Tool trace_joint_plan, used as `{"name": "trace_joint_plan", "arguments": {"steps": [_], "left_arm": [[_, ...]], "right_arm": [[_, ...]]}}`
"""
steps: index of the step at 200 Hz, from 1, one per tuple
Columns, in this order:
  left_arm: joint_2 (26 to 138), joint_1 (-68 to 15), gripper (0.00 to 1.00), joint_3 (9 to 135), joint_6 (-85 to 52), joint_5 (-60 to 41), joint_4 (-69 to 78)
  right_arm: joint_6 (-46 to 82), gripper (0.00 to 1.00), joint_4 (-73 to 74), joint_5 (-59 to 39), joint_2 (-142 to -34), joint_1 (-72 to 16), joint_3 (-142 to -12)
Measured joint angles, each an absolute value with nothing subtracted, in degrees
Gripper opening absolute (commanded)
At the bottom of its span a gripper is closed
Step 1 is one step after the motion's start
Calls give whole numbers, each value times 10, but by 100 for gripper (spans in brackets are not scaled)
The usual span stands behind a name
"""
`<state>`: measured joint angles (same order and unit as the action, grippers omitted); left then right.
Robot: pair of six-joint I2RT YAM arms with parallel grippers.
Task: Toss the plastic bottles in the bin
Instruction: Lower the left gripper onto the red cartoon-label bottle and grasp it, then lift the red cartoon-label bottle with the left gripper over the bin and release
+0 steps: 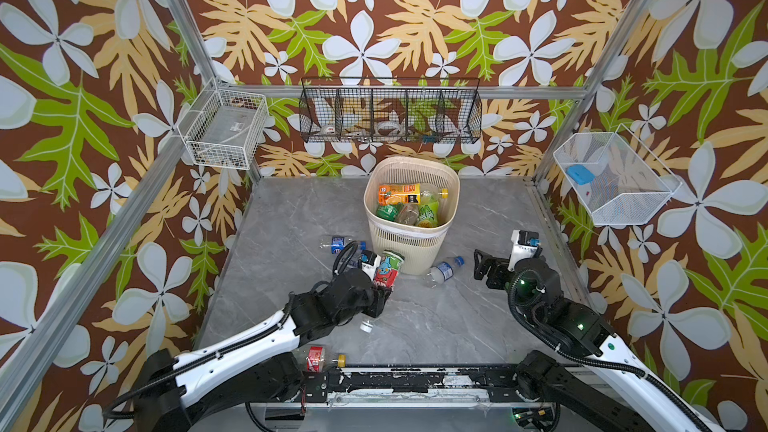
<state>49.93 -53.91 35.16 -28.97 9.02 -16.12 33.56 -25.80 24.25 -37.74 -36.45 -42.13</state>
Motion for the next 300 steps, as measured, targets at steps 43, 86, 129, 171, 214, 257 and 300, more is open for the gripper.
{"name": "trace_joint_plan", "arguments": {"steps": [43, 86, 129, 171, 214, 257, 300], "left_arm": [[336, -539, 50, 312, -315, 127, -179], [324, -539, 52, 393, -287, 167, -230], [395, -539, 53, 570, -163, 195, -261], [524, -540, 54, 717, -10, 195, -276], [666, -526, 54, 815, 167, 207, -270], [789, -477, 54, 920, 285, 195, -243], [875, -461, 59, 965, 337, 162, -237]], "right_arm": [[332, 100, -248, 242, -387, -364, -423], [327, 100, -243, 241, -396, -364, -430], [327, 100, -241, 242, -387, -365, -431], [326, 100, -241, 244, -375, -365, -431], [326, 100, -241, 244, -374, -365, -431], [327, 100, -240, 242, -376, -365, -434], [328, 100, -241, 242, -373, -365, -441]]}}
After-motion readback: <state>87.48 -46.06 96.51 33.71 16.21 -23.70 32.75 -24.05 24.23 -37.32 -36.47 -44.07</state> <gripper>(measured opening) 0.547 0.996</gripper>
